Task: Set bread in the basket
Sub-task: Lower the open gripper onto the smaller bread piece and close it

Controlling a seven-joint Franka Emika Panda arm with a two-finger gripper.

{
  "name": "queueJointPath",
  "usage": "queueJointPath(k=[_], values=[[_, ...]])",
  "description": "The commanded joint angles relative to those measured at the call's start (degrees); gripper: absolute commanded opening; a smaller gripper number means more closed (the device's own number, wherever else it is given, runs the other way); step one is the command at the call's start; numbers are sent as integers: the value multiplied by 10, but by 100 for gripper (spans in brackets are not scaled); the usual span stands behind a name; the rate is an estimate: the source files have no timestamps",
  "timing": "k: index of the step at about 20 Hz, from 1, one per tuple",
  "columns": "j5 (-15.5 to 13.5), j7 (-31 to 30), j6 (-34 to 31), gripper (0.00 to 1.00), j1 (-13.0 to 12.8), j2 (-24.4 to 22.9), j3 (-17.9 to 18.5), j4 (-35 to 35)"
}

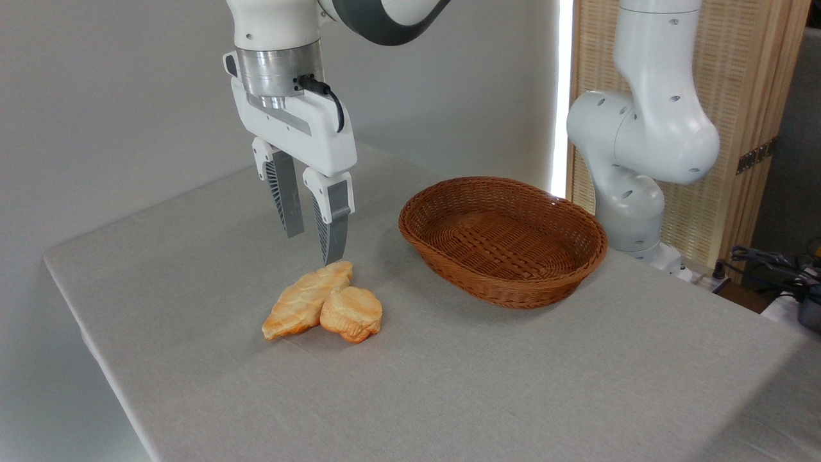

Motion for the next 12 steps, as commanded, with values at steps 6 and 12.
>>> queueJointPath(k=[6,12], values=[[4,-1,-28,100,-2,-3,-1,3],[6,23,-18,100,-2,-3,-1,-42]])
